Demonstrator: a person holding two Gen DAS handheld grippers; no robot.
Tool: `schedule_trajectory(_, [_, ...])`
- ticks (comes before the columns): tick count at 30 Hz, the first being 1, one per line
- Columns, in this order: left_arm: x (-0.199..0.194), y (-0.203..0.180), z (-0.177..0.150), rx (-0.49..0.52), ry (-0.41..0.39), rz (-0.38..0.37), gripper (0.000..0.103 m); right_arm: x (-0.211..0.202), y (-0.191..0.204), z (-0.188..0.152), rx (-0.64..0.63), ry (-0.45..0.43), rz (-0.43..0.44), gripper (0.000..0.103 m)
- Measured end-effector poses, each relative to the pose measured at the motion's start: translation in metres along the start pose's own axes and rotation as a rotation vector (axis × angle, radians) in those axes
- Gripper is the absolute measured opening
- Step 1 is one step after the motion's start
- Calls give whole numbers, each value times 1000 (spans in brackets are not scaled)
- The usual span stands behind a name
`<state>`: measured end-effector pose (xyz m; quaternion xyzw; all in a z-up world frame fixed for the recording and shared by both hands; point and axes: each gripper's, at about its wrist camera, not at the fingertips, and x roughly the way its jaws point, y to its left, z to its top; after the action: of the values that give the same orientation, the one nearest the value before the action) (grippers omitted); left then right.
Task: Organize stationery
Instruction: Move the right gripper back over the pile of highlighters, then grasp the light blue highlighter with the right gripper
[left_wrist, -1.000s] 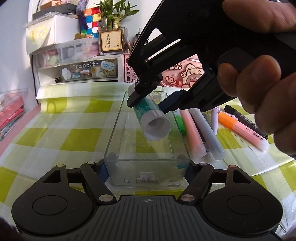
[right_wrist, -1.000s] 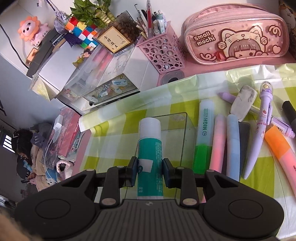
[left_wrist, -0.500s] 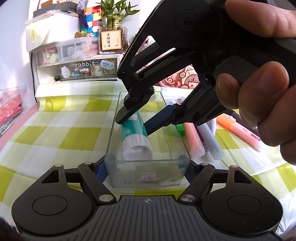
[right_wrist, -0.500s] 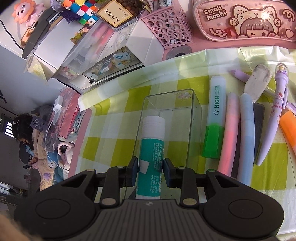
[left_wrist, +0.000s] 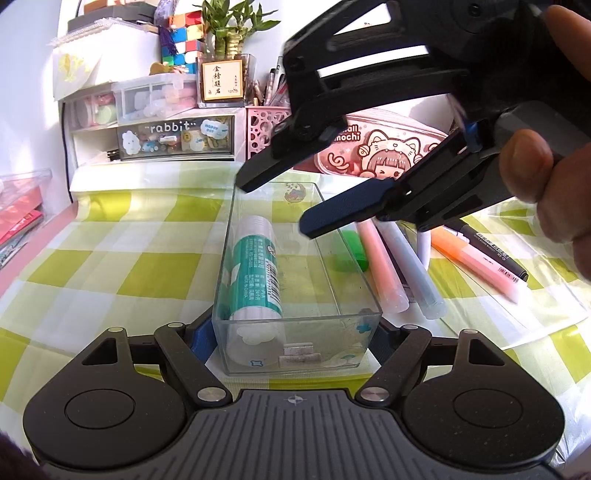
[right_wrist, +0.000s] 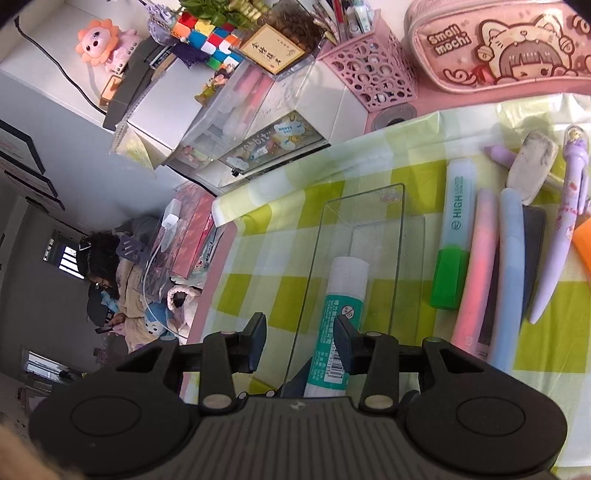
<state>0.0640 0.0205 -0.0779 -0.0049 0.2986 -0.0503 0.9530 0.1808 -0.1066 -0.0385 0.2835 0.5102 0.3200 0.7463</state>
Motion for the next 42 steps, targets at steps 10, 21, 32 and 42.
schedule_trajectory(10, [-1,0,-1,5,-5,8,76,-44,-43,-9,-1,-182,-203,27])
schedule_trajectory(21, [-3,-2,-4,9,-13,16,75,-45,-54,-19,-45,-197,-297,19])
schedule_trajectory(32, [-3,-2,-4,10,-12,17,75,-19,-38,-14,-176,-141,-430,4])
schedule_trajectory(42, [-3,-3,-4,16,-13,23,75,-9,-27,-12,-258,-99,-507,4])
